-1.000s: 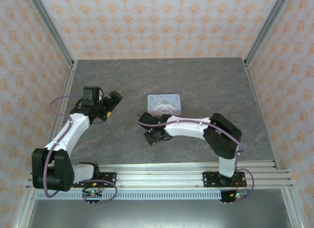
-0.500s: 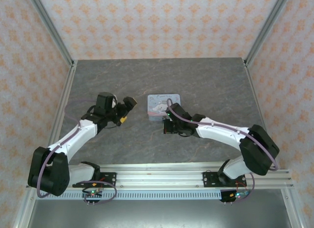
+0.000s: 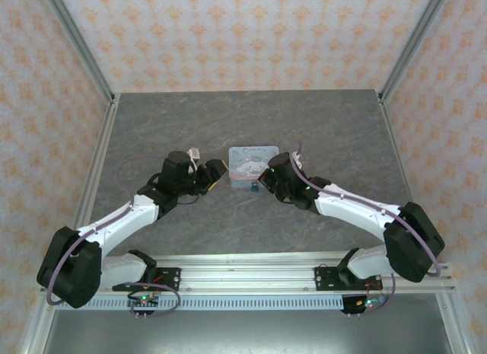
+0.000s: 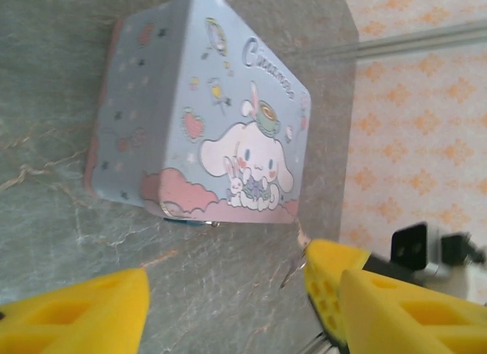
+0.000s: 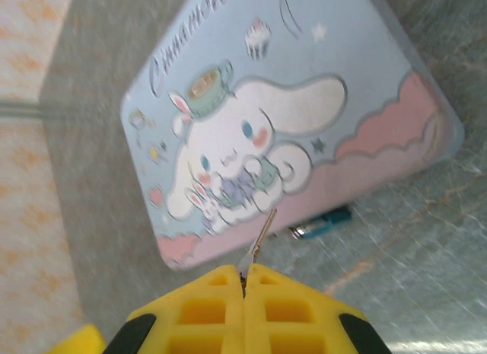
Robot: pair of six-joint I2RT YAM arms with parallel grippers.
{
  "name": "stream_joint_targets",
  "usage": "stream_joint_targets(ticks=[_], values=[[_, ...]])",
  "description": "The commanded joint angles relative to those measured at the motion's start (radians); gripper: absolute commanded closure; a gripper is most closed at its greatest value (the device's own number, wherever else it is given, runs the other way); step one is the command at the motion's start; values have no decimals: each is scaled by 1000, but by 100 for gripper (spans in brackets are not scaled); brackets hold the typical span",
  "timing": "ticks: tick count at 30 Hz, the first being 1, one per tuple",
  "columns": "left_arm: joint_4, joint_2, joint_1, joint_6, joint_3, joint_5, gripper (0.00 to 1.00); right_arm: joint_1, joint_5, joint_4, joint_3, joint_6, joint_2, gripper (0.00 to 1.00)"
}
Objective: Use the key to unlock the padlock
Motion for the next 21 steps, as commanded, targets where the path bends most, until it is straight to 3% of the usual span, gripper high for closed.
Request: stream_joint_targets(ticks=[1,14,21], values=[[76,28,-41,60,40,-19,38,-21,58,-1,39,108,13,100],[178,271,-178,122,179,-87,55,-69,13,87,28,208,36,100],[214,362,-211,126,239,-101,58,-81,-15,109,18,226,40,100]])
